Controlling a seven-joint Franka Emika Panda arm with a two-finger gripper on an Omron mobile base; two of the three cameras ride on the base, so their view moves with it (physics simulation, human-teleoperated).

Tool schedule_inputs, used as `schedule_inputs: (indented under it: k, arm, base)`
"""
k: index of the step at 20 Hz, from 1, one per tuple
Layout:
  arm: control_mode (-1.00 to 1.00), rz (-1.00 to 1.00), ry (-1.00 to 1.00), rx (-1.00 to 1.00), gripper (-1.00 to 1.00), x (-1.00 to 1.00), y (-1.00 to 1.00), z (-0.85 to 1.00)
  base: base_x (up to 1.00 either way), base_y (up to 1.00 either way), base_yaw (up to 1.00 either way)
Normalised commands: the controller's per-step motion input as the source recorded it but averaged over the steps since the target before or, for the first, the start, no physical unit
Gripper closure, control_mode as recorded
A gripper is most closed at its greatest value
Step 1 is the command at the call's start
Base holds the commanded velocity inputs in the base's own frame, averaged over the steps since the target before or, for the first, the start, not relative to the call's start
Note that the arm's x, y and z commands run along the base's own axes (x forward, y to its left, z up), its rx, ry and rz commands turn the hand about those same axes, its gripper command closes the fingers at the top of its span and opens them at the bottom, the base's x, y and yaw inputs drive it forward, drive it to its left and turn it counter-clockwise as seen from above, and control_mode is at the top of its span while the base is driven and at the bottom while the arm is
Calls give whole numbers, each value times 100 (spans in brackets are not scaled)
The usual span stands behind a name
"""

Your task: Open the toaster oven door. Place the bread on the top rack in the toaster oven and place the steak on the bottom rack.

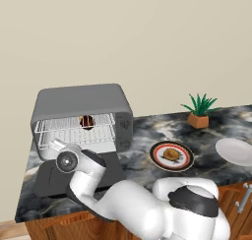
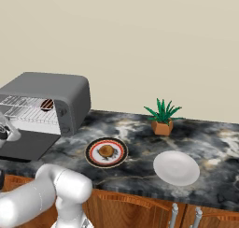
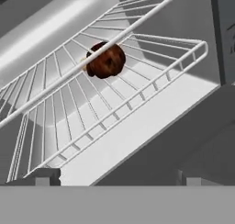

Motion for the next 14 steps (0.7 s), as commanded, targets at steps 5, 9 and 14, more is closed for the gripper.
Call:
schedule_inputs:
  k: [5,9,14]
  arm:
    - [-100,0,-1,-5,-100,0,-4,28]
    - [-100,-2,0,-3,-100,1,0,25]
    - [-100,-4,-5,-3,-100,11,0,11]
  base:
    - [0,0,0]
    - [0,0,0]
    - [0,0,0]
